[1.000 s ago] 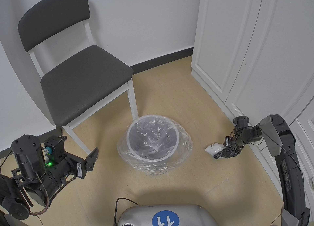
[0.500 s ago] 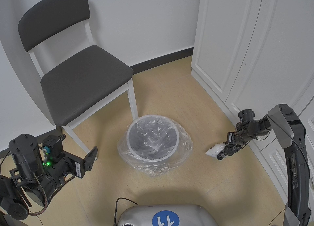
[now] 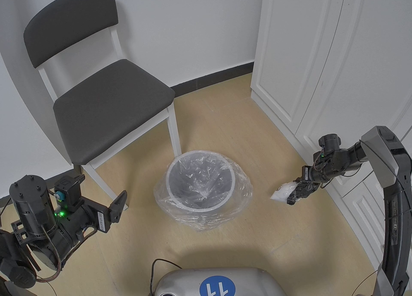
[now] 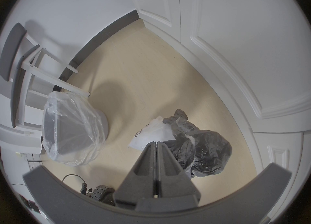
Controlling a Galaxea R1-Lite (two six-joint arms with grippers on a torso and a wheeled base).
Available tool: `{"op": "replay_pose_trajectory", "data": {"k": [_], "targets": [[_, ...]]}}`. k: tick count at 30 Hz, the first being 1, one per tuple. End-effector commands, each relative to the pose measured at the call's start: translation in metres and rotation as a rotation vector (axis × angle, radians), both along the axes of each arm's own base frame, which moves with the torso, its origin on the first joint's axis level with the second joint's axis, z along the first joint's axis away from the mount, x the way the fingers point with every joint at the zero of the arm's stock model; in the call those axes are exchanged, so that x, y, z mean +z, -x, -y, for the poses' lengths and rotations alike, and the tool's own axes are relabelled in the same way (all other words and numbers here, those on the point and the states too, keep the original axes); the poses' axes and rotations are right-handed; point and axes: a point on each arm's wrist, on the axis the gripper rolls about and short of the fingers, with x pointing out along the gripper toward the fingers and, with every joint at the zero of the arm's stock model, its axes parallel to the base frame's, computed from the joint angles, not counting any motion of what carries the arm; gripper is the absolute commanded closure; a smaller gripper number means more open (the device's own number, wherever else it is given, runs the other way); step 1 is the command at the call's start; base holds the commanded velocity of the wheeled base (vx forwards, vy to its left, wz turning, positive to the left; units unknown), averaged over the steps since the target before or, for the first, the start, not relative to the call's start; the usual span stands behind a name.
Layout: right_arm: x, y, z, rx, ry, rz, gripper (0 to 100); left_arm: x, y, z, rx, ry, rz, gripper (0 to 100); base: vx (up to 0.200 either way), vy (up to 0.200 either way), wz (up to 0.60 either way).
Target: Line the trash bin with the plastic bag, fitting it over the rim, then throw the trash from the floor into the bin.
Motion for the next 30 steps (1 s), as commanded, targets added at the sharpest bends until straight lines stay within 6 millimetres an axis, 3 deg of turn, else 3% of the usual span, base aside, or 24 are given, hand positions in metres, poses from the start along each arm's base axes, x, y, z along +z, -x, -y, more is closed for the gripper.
{"op": "replay_pose_trajectory", "data": {"k": [1,8,15,19,24,30], "targets": [[0.021,0.003,0.001,-0.001,-0.001,0.036,100,0.001,0.000,0.000,0.000,0.002,0.003,0,0.000,0.000,0.00],[0.061,0.020,-0.006,0.021,-0.007,0.096,100,0.000,0.000,0.000,0.000,0.001,0.002,0,0.000,0.000,0.00],[0.069,0.045,-0.020,0.056,-0.002,0.132,100,0.002,0.001,-0.001,0.002,0.007,0.009,0,0.000,0.000,0.00],[0.086,0.058,-0.022,0.086,0.031,0.178,100,0.010,0.006,-0.004,0.003,0.026,0.045,0,0.000,0.000,0.00],[0.133,0.084,-0.027,0.093,0.095,0.272,100,0.027,0.018,-0.012,-0.002,0.020,0.138,0,0.000,0.000,0.00],[0.168,0.112,-0.023,0.101,0.230,0.347,100,0.042,0.028,-0.021,0.008,0.033,0.223,0,0.000,0.000,0.00]]}}
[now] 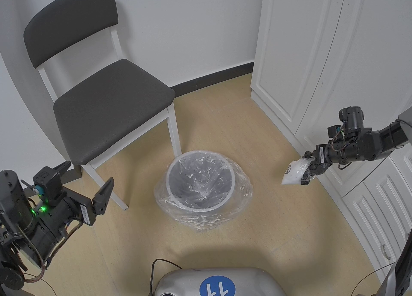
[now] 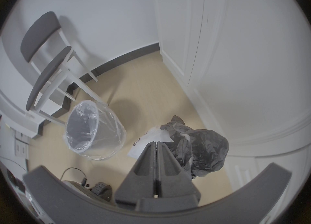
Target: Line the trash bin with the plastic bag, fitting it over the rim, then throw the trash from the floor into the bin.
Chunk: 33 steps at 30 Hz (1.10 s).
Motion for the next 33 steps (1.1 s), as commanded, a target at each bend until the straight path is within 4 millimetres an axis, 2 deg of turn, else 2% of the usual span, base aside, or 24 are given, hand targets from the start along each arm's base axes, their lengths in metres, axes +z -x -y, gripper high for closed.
{"op": "replay_pose_trajectory", "data": {"k": [1,9,17,22,27,33], "targets": [[0.050,0.036,0.001,0.000,0.097,0.114,100,0.022,0.016,-0.011,0.010,0.040,0.119,0,0.000,0.000,0.00],[0.074,0.065,0.004,0.004,0.250,0.180,100,0.040,0.035,-0.027,0.037,0.005,0.237,0,0.000,0.000,0.00],[0.068,0.078,-0.001,0.105,0.393,0.166,100,0.040,0.035,-0.027,0.043,-0.011,0.239,0,0.000,0.000,0.00],[0.063,0.087,-0.004,0.156,0.545,0.142,100,0.041,0.035,-0.031,0.068,-0.014,0.247,0,0.000,0.000,0.00],[0.075,0.093,-0.003,0.196,0.631,0.182,100,0.043,0.038,-0.037,0.111,-0.071,0.276,0,0.000,0.000,0.00],[0.095,0.114,-0.011,0.264,0.717,0.251,100,0.049,0.049,-0.044,0.107,-0.086,0.329,0,0.000,0.000,0.00]]}}
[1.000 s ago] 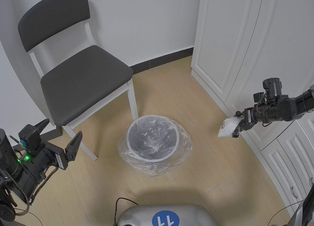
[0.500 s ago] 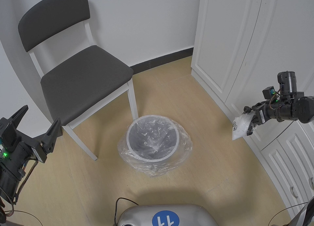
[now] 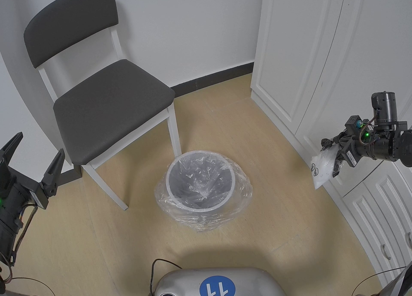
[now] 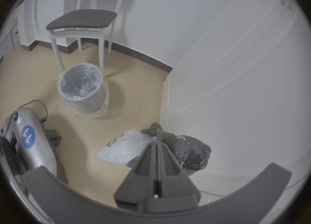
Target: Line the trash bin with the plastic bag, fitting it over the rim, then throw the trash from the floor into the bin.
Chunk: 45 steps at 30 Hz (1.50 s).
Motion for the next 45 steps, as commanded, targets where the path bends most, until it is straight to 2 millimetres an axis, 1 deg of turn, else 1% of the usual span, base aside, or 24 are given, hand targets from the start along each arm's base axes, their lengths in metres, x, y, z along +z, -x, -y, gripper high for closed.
{"op": "replay_pose_trajectory", "data": {"k": [1,4,10,15,16,17,18,22,24,25,28,30,32,33,36,37,41,43,45], "targets": [[0.017,0.019,-0.003,0.045,0.051,0.051,100,0.006,0.009,-0.005,0.003,0.009,0.047,0,0.000,0.000,0.00],[0.021,0.022,-0.002,0.069,0.105,0.063,100,0.005,0.009,-0.005,0.004,0.004,0.046,0,0.000,0.000,0.00],[0.033,0.032,-0.001,0.135,0.273,0.099,100,0.003,0.009,-0.004,-0.024,-0.006,0.041,0,0.000,0.000,0.00],[0.048,0.049,-0.013,0.169,0.396,0.151,100,0.005,0.011,-0.005,-0.027,-0.009,0.059,0,0.000,0.000,0.00],[0.048,0.049,-0.013,0.169,0.396,0.151,100,0.005,0.011,-0.005,-0.027,-0.009,0.059,0,0.000,0.000,0.00],[0.053,0.056,-0.017,0.173,0.445,0.166,100,0.006,0.012,-0.006,-0.028,-0.014,0.062,0,0.000,0.000,0.00],[0.055,0.059,-0.018,0.180,0.476,0.174,100,0.005,0.012,-0.006,-0.028,-0.015,0.061,0,0.000,0.000,0.00],[0.062,0.065,-0.017,0.233,0.634,0.196,100,0.003,0.010,-0.004,-0.034,-0.022,0.042,0,0.000,0.000,0.00],[0.064,0.066,-0.017,0.263,0.703,0.200,100,0.001,0.009,-0.003,-0.049,-0.026,0.032,0,0.000,0.000,0.00],[0.065,0.067,-0.016,0.289,0.769,0.200,100,-0.002,0.007,-0.002,-0.084,-0.034,0.019,0,0.000,0.000,0.00],[0.066,0.066,-0.017,0.329,0.888,0.215,100,-0.007,0.008,-0.001,-0.142,-0.047,0.007,0,0.000,0.000,0.00],[0.066,0.066,-0.020,0.357,1.003,0.251,100,-0.009,0.008,0.000,-0.168,-0.056,-0.001,0,0.000,0.000,0.00],[0.065,0.065,-0.022,0.363,1.038,0.271,100,-0.009,0.008,0.000,-0.174,-0.056,0.001,0,0.000,0.000,0.00],[0.060,0.064,-0.027,0.372,1.068,0.309,100,-0.009,0.009,0.000,-0.190,-0.057,0.003,0,0.000,0.000,0.00],[0.051,0.065,-0.036,0.387,1.068,0.349,100,-0.010,0.008,0.000,-0.200,-0.060,0.000,0,0.133,0.000,0.00],[0.050,0.065,-0.037,0.386,1.068,0.351,100,-0.010,0.008,0.000,-0.200,-0.060,0.000,0,0.200,0.000,0.00],[0.045,0.060,-0.044,0.402,1.068,0.369,100,-0.012,0.008,0.000,-0.201,-0.069,-0.022,0,0.200,0.000,0.00],[0.041,0.054,-0.053,0.429,1.063,0.373,100,-0.013,0.009,0.000,-0.205,-0.071,-0.026,0,0.200,0.000,0.00],[0.040,0.050,-0.058,0.446,1.060,0.376,100,-0.015,0.009,0.000,-0.205,-0.073,-0.035,0,0.000,0.000,0.00]]}}
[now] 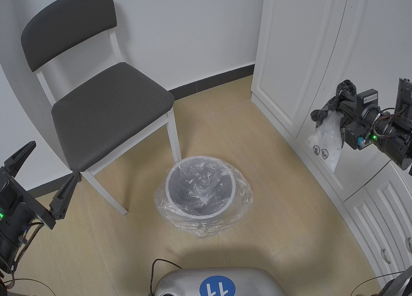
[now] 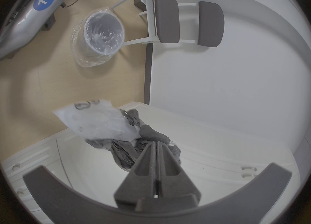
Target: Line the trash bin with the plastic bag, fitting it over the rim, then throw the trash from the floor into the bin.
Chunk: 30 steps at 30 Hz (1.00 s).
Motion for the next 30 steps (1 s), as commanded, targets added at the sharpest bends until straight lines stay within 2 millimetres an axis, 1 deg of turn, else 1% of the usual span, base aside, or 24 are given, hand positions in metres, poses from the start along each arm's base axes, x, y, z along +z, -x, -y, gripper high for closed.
{"op": "replay_pose_trajectory", "data": {"k": [1,2,5,8,9,10,12,14,16,17,18,19,20,23,25,26,30], "targets": [[-0.011,-0.012,-0.015,0.040,0.015,-0.041,100,-0.004,0.000,0.000,-0.004,-0.009,-0.017,0,0.000,0.000,0.00],[-0.011,-0.012,-0.015,0.040,0.015,-0.041,100,-0.004,0.000,0.000,-0.004,-0.009,-0.017,0,0.000,0.000,0.00],[-0.012,-0.021,-0.029,0.073,0.004,-0.030,100,-0.006,0.000,0.001,-0.008,-0.017,-0.024,0,0.000,0.000,0.00],[-0.021,-0.032,-0.053,0.129,-0.029,-0.009,100,-0.006,0.000,0.001,-0.008,-0.019,-0.025,0,0.000,0.000,0.00],[-0.021,-0.032,-0.055,0.132,-0.034,-0.006,100,-0.006,0.000,0.001,-0.008,-0.018,-0.026,0,0.000,0.000,0.00],[-0.032,-0.040,-0.068,0.158,-0.054,-0.011,100,-0.006,0.000,0.000,-0.006,-0.016,-0.022,0,0.000,0.000,0.00],[-0.046,-0.048,-0.082,0.183,-0.069,-0.017,100,-0.005,0.000,0.000,-0.003,-0.010,-0.017,0,0.000,0.000,0.00],[-0.060,-0.055,-0.091,0.195,-0.070,-0.024,100,-0.005,0.001,0.000,-0.003,-0.009,-0.014,0,0.000,0.000,0.00],[-0.069,-0.061,-0.099,0.204,-0.070,-0.024,100,-0.004,0.001,0.000,-0.003,-0.008,-0.013,0,0.000,0.000,0.00],[-0.070,-0.063,-0.101,0.206,-0.071,-0.021,100,-0.004,0.001,0.000,-0.003,-0.008,-0.011,0,0.000,0.000,0.00],[-0.070,-0.069,-0.110,0.222,-0.074,-0.011,100,-0.004,0.001,0.000,-0.004,-0.006,-0.010,0,0.000,0.000,0.00],[-0.070,-0.069,-0.110,0.222,-0.074,-0.011,100,-0.004,0.001,0.000,-0.004,-0.006,-0.010,0,0.000,0.000,0.00],[-0.069,-0.076,-0.122,0.239,-0.085,0.006,100,-0.003,0.001,0.000,-0.002,-0.003,-0.008,0,0.000,0.000,0.00],[-0.066,-0.085,-0.140,0.269,-0.101,0.031,100,-0.004,0.001,0.000,-0.004,-0.005,-0.012,0,0.000,0.000,0.00],[-0.066,-0.085,-0.140,0.269,-0.101,0.031,100,-0.004,0.001,0.000,-0.004,-0.005,-0.012,0,0.000,0.000,0.00],[-0.070,-0.089,-0.155,0.300,-0.107,0.035,100,-0.004,0.001,0.000,-0.004,-0.007,-0.013,0,0.000,0.000,0.00],[-0.082,-0.089,-0.173,0.334,-0.123,0.008,100,-0.005,0.001,0.000,-0.004,-0.008,-0.014,0,0.000,0.000,0.00]]}}
